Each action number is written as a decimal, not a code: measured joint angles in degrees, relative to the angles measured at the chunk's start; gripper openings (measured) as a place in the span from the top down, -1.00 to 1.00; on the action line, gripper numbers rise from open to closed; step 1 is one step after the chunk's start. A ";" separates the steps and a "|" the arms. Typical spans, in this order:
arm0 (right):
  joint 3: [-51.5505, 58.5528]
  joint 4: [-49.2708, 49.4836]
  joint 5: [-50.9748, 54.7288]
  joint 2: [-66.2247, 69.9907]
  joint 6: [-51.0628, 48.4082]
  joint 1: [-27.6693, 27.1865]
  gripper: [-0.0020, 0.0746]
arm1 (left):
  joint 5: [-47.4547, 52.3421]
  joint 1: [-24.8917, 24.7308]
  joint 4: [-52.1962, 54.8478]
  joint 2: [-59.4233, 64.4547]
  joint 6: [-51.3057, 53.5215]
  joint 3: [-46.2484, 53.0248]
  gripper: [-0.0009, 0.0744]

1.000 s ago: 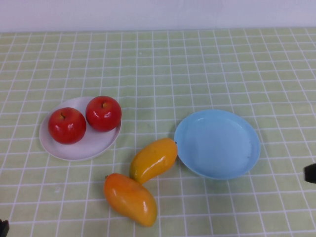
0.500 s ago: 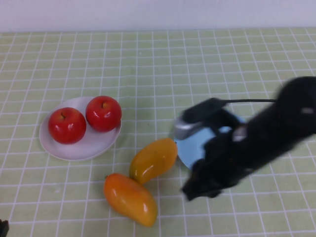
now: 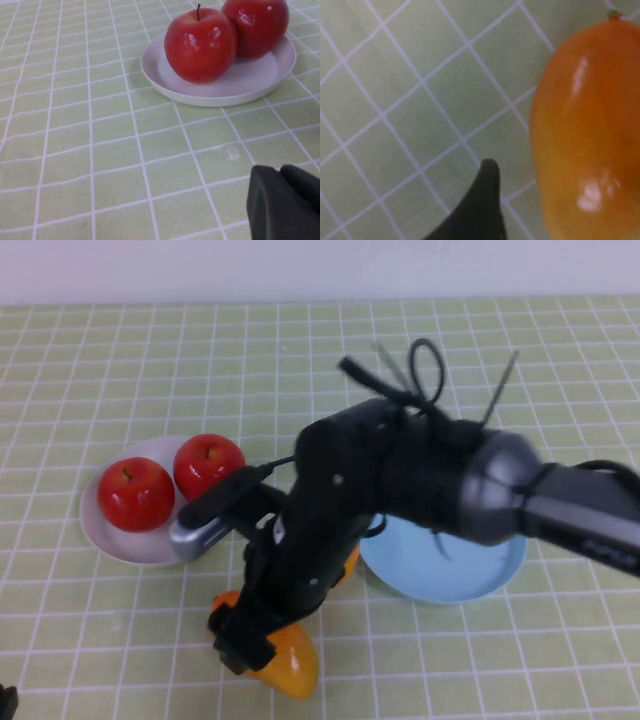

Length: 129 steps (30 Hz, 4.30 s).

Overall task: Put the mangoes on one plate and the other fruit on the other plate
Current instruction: Put another type of fruit in the right plate

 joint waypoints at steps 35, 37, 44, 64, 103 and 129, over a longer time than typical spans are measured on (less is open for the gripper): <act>-15.20 -11.55 8.76 6.76 7.13 1.67 -0.48 | 0.00 0.00 0.00 0.00 0.00 0.00 0.97; -15.60 -14.61 8.76 4.46 11.28 -0.04 -0.48 | 0.00 0.00 0.00 0.00 0.00 0.00 0.97; -15.60 -26.68 10.53 1.56 25.20 -9.61 -0.48 | 0.00 0.00 0.00 0.00 0.00 0.00 0.97; 0.45 -16.57 -2.42 4.02 24.74 -19.08 -0.49 | 0.00 0.00 0.00 0.00 0.00 0.00 0.97; 0.45 -14.61 2.06 -3.33 -15.09 -16.16 -0.85 | 0.00 0.00 0.00 0.00 0.00 0.00 0.97; 0.45 3.19 -8.11 4.30 -76.20 -11.54 -0.85 | 0.00 0.00 0.00 0.00 0.00 0.00 0.97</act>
